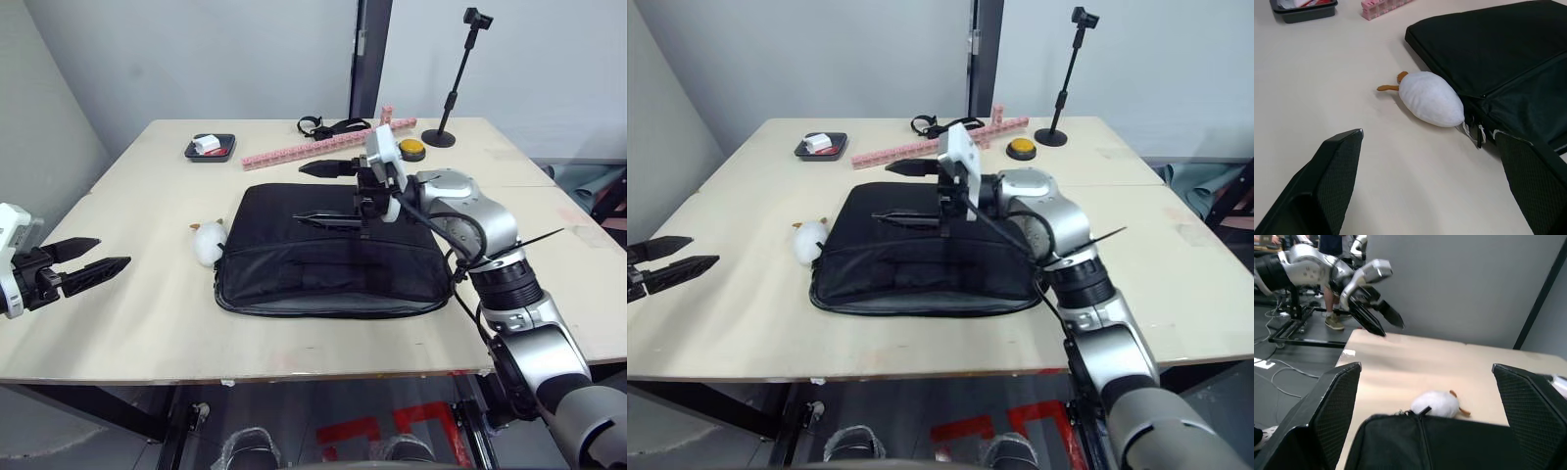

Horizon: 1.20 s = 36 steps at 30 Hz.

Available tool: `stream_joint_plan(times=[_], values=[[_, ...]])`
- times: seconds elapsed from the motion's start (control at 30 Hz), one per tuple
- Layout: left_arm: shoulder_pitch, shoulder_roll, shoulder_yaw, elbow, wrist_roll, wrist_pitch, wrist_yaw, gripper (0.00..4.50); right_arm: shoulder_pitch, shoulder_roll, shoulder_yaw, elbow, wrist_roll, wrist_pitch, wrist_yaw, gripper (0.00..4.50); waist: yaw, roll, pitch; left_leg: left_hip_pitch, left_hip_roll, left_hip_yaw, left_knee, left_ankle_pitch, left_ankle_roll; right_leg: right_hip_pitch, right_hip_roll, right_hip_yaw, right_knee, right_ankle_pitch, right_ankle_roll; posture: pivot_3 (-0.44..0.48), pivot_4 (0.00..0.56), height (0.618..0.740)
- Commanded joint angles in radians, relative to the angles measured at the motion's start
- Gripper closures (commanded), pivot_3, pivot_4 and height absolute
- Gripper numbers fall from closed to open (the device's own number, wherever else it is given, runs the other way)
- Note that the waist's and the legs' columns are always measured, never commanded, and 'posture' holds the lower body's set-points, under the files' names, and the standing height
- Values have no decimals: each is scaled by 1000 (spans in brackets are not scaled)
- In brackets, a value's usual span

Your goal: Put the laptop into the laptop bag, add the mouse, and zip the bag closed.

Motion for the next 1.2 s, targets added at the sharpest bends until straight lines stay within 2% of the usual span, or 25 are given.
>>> stream_joint_plan(times=[0.03,0.17,0.43,0.47,0.6,0.83,1.1,1.2], values=[[-5,5,38,-32,-14,2,9,2,5,31,39,78,-61,-100,26,247,-4,0,0,0,0,0,0,0,0,0,0,0,0,0,0,0,150,740],[-17,1,11,-34,-10,-5,12,0,16,107,71,282,-129,-278,73,1508,-14,0,0,-1,0,0,0,0,1,0,0,0,1,0,0,0,150,740],[-17,-3,-3,-43,-10,2,14,0,6,172,121,576,-259,-503,134,4318,-27,0,0,-2,0,-1,0,3,5,-1,0,-1,0,0,-1,0,150,740],[-16,-6,-6,-46,-10,2,17,0,3,176,122,607,-277,-527,134,4446,-27,0,0,-2,0,-1,0,3,5,-1,0,-1,0,0,-1,0,150,740],[-55,-41,-31,-99,-46,59,78,0,14,177,143,772,-363,-630,123,4446,-26,-1,0,-2,0,-1,1,4,6,0,0,-1,1,-1,-2,0,150,740],[-172,-99,-163,-81,-13,113,221,0,21,196,117,847,-383,-656,122,4446,-27,-2,-4,1,0,-2,3,4,6,1,0,-1,5,-1,-2,0,150,740],[-334,-289,-313,15,72,90,436,0,32,206,83,838,-376,-641,119,4446,-26,-3,-8,0,0,-3,6,4,6,2,0,-1,7,0,-4,0,150,740],[-382,-338,-358,85,121,56,481,0,37,209,74,832,-373,-637,117,4446,-26,-3,-8,0,0,-4,6,4,6,2,0,-1,7,0,-5,0,150,740]])
